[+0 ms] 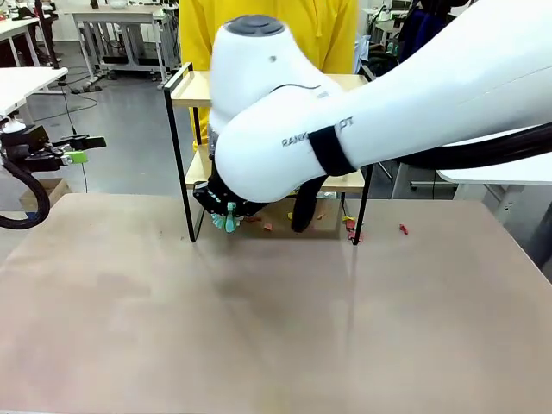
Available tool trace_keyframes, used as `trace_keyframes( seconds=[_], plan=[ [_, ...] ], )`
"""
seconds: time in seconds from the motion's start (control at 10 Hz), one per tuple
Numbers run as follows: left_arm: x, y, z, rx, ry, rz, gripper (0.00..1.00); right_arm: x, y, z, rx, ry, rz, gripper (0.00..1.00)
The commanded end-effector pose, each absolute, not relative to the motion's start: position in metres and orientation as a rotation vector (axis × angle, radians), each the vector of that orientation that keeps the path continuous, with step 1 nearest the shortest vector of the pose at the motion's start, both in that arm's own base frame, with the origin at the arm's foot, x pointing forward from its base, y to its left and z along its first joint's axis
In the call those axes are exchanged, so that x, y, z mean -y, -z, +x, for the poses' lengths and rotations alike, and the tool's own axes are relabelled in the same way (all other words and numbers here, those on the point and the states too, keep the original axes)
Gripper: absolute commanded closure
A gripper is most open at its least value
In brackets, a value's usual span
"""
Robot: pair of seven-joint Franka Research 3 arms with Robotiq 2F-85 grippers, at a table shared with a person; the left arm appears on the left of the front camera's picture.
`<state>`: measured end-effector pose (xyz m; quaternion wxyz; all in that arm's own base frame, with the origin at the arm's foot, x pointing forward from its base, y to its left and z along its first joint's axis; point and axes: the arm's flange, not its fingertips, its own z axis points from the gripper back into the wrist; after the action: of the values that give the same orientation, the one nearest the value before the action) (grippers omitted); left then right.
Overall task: Clean the shelf.
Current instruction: Clean the specific section of the Shelf indicated by the human with the Duster.
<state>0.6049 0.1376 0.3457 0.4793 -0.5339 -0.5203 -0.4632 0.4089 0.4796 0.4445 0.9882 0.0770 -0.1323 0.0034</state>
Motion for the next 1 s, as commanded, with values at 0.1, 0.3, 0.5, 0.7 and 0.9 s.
trace_keyframes(
  seconds=[0.1,0.3,0.5,0.7,0.9],
  plan=[
    [-0.136,-0.348,0.602,1.28,1.135,-1.299,0.0,-0.51,-0.432,0.433,0.259,0.007,0.133,0.87],
    [-0.136,-0.348,0.602,1.28,1.135,-1.299,0.0,-0.514,-0.424,0.438,0.219,-0.014,0.14,0.87],
    [-0.136,-0.348,0.602,1.28,1.135,-1.299,0.0,-0.515,-0.409,0.442,0.089,-0.033,0.172,0.87],
    [-0.136,-0.348,0.602,1.28,1.135,-1.299,0.0,-0.515,-0.407,0.438,0.17,-0.006,0.155,0.87],
    [-0.136,-0.348,0.602,1.28,1.135,-1.299,0.0,-0.515,-0.407,0.438,0.17,-0.006,0.155,0.87]
  ],
)
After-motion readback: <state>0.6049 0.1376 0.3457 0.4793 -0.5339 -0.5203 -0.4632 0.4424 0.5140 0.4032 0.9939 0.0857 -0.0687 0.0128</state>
